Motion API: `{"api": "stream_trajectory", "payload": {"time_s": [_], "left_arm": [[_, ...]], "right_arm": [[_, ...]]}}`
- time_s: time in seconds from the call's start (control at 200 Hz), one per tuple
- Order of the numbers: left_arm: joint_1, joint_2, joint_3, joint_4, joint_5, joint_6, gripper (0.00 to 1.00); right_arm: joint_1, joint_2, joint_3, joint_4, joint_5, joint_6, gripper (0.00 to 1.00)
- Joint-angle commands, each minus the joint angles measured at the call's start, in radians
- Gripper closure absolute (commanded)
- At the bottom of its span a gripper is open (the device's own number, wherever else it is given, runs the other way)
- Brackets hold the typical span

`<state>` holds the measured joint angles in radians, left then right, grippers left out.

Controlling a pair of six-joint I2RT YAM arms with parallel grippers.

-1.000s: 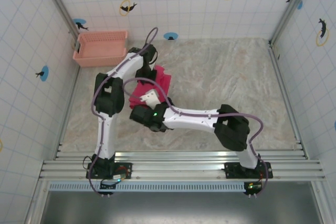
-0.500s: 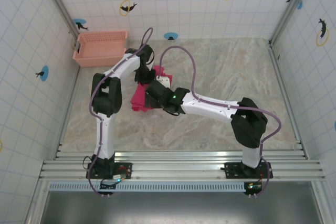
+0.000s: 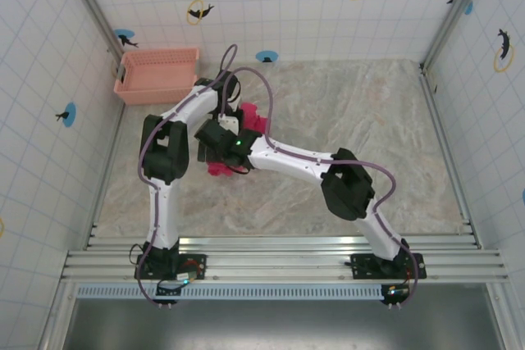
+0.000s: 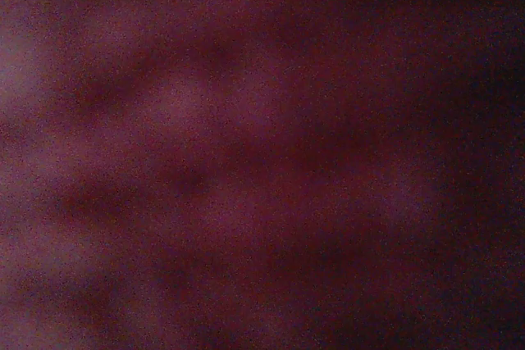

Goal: Roll up the long pants

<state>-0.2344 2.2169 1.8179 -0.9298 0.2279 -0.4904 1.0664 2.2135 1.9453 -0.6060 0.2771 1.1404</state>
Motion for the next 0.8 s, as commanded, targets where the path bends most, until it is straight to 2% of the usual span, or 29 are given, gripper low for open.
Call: {"api": "stream_trajectory", "payload": {"time_s": [0.0, 0.17, 0.245, 0.27, 0.365, 0.47, 0.505, 0.56, 0.605, 0.696, 0.751, 0.796], "left_arm": [[0.0, -0.016, -0.027, -0.037, 0.038, -0.019, 1.0], [0.0, -0.023, -0.052, -0.016, 0.064, -0.027, 1.0], [0.0, -0.029, -0.066, -0.009, 0.08, -0.031, 1.0], [0.0, -0.032, -0.072, -0.005, 0.084, -0.031, 1.0], [0.001, -0.053, -0.1, 0.007, 0.101, -0.037, 1.0], [0.005, -0.07, -0.122, 0.02, 0.125, -0.042, 1.0], [0.007, -0.075, -0.126, 0.02, 0.131, -0.042, 1.0], [0.006, -0.081, -0.13, 0.02, 0.132, -0.041, 1.0], [0.009, -0.084, -0.132, 0.016, 0.134, -0.038, 1.0], [0.021, -0.094, -0.149, 0.027, 0.162, -0.034, 1.0], [0.036, -0.106, -0.174, 0.055, 0.199, -0.043, 0.8], [0.05, -0.118, -0.2, 0.085, 0.232, -0.055, 0.73]], "right_arm": [[0.001, 0.041, 0.077, -0.139, 0.087, 0.034, 0.0], [-0.015, 0.131, 0.174, -0.229, 0.154, 0.045, 0.0], [-0.023, 0.174, 0.218, -0.258, 0.178, 0.042, 0.05], [-0.028, 0.192, 0.236, -0.272, 0.181, 0.043, 0.09], [-0.049, 0.224, 0.246, -0.259, 0.15, 0.026, 0.36], [-0.07, 0.221, 0.183, -0.199, 0.11, 0.027, 0.66], [-0.073, 0.21, 0.143, -0.168, 0.106, 0.028, 0.72], [-0.073, 0.189, 0.09, -0.135, 0.126, 0.025, 0.84], [-0.07, 0.17, 0.064, -0.135, 0.159, 0.004, 1.0], [-0.07, 0.121, 0.004, -0.128, 0.174, -0.045, 1.0], [-0.075, 0.06, -0.08, -0.058, 0.157, -0.063, 1.0], [-0.087, -0.01, -0.225, 0.09, 0.102, -0.069, 1.0]]}}
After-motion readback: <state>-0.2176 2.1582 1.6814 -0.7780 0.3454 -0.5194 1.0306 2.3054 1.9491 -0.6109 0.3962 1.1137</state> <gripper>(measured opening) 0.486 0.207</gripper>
